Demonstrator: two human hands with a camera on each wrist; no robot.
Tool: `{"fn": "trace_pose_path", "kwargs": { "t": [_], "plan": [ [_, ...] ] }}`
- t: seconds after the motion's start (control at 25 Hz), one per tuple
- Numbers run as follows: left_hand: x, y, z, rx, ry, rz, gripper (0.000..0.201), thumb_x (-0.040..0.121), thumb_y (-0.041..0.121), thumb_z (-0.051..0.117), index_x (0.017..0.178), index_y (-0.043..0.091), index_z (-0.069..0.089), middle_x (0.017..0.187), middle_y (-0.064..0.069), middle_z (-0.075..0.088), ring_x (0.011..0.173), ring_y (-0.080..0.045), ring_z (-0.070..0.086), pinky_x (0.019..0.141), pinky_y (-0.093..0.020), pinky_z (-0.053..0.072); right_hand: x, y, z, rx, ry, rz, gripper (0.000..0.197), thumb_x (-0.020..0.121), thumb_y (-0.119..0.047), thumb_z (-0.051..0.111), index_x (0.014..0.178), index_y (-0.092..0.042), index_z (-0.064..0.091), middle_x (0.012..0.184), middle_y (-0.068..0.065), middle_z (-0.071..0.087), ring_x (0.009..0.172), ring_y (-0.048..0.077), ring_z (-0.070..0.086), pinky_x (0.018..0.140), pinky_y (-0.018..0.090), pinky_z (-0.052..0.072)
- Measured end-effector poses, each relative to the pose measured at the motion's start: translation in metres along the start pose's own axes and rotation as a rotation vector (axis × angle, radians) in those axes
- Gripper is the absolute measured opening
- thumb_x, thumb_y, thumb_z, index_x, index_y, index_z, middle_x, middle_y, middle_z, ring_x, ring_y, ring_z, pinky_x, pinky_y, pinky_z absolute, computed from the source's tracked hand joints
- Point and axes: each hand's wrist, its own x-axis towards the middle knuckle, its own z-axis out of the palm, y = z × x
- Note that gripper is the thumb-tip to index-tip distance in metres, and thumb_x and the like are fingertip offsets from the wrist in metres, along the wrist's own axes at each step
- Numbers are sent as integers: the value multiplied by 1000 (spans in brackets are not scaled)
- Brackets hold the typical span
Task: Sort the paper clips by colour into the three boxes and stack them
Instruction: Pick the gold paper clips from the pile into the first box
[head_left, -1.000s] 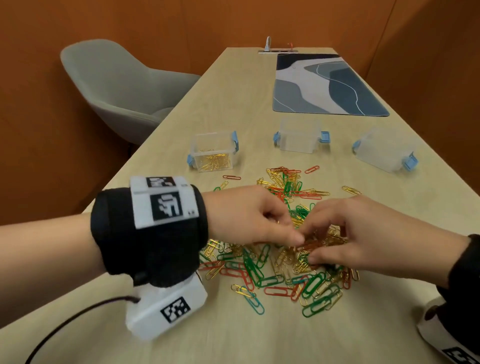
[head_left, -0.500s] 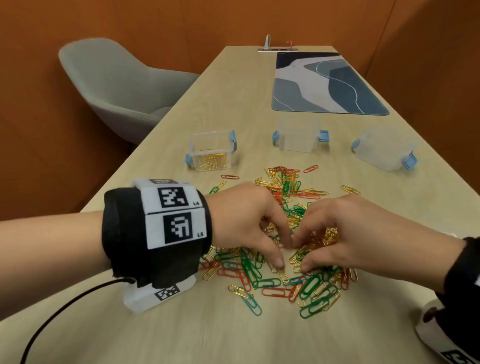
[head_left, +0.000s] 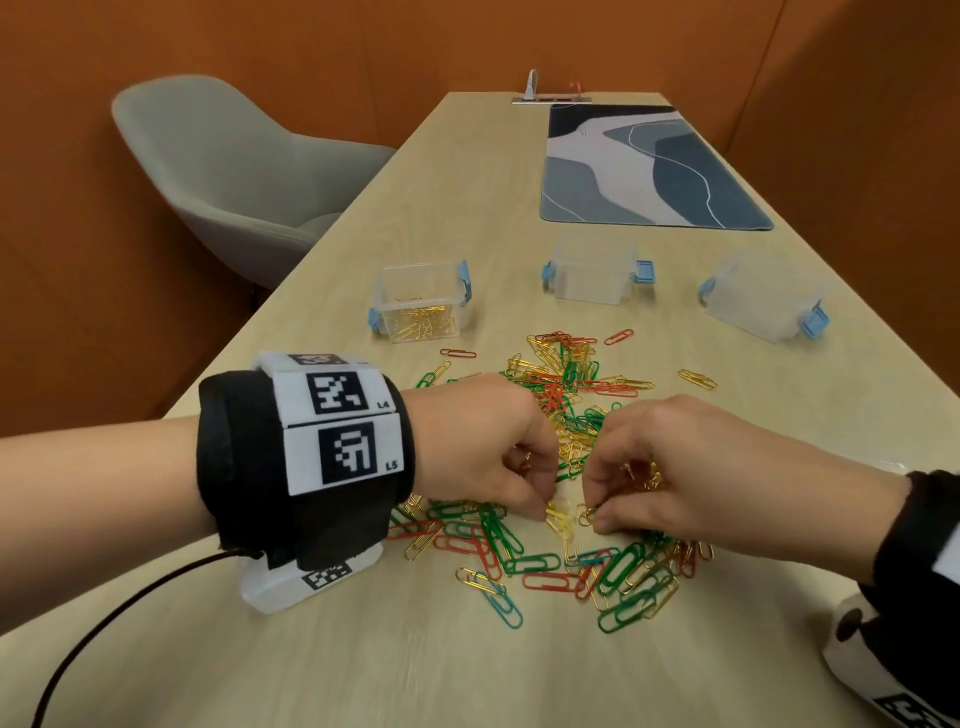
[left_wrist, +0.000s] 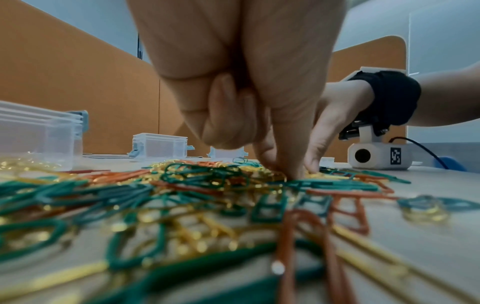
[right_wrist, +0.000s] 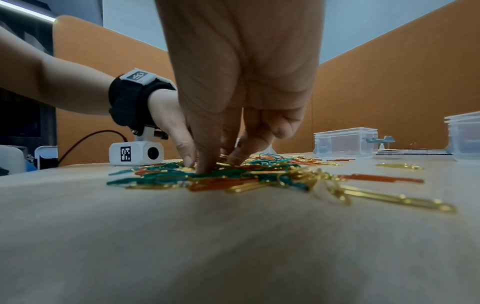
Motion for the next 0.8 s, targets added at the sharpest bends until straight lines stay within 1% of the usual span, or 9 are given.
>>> {"fn": "trace_pose_path", "kwargs": {
  "t": [0.08, 0.16, 0.2, 0.28, 0.4, 0.48, 0.6, 0.72, 0.8],
  "plan": [
    [-3, 0, 0, 66, -12, 11, 9, 87, 32, 60, 85, 23, 63, 65, 11, 52, 59, -4, 47, 59, -12, 37, -2, 0, 0, -23, -23, -11, 8, 80, -32, 67, 75, -25, 65, 74, -11, 60, 74, 2, 56, 72, 19, 47],
    [-6, -3, -4, 4, 4, -35, 14, 91, 31, 52, 78, 27, 51, 61, 11, 44, 55, -5, 40, 57, -14, 34, -3, -1, -1, -43, -1, -21, 9, 82, -32, 63, 75, -27, 63, 73, -14, 59, 74, 2, 54, 72, 18, 45],
    [-8, -4, -8, -115, 18, -91, 19, 92, 31, 49, 74, 27, 47, 60, 11, 41, 54, -5, 37, 55, -16, 35, -4, -1, -2, -36, 32, -23, 9, 83, -32, 63, 74, -29, 60, 71, -16, 58, 75, 2, 53, 71, 16, 43],
    [-12, -7, -17, -551, 16, -217, 25, 92, 27, 43, 68, 23, 42, 57, 9, 38, 48, -6, 36, 44, -17, 33, -4, -1, -4, 19, 114, -27, 12, 81, -29, 64, 72, -33, 58, 66, -19, 57, 76, 2, 53, 68, 14, 42],
    [-18, -9, -24, -1101, -80, -258, 16, 85, 14, 38, 69, 11, 38, 55, 0, 41, 43, -11, 39, 33, -15, 25, -3, -2, -5, 156, 219, -34, 12, 80, -27, 68, 79, -38, 63, 69, -18, 62, 79, 0, 57, 68, 11, 43],
    [-19, -9, -22, -1193, -115, -258, 17, 85, 11, 32, 72, 9, 43, 56, -5, 46, 43, -15, 44, 34, -16, 28, -3, -3, -4, 227, 248, -37, 12, 79, -27, 69, 86, -37, 69, 71, -17, 65, 78, -3, 58, 66, 8, 42],
    [-14, -10, -17, -1214, -142, -332, 32, 92, 12, 25, 82, 3, 54, 64, -10, 59, 48, -16, 56, 38, -17, 42, -2, -4, -4, 315, 291, -82, 11, 76, -25, 72, 83, -34, 72, 69, -16, 67, 72, -5, 60, 65, 6, 42],
    [-10, -6, -12, -1303, -224, -385, 40, 97, 26, 29, 91, 1, 59, 79, -15, 64, 57, -17, 64, 50, -18, 53, -1, -8, -4, 426, 327, -179, 11, 76, -20, 73, 82, -30, 72, 73, -14, 70, 72, 0, 64, 68, 10, 48],
    [-8, 0, -11, -1345, -244, -375, 36, 93, 33, 37, 94, 3, 58, 82, -15, 65, 62, -17, 65, 55, -20, 55, 0, -13, -3, 463, 327, -239, 10, 77, -19, 73, 84, -27, 72, 76, -12, 71, 74, 3, 67, 70, 13, 51]
  ]
}}
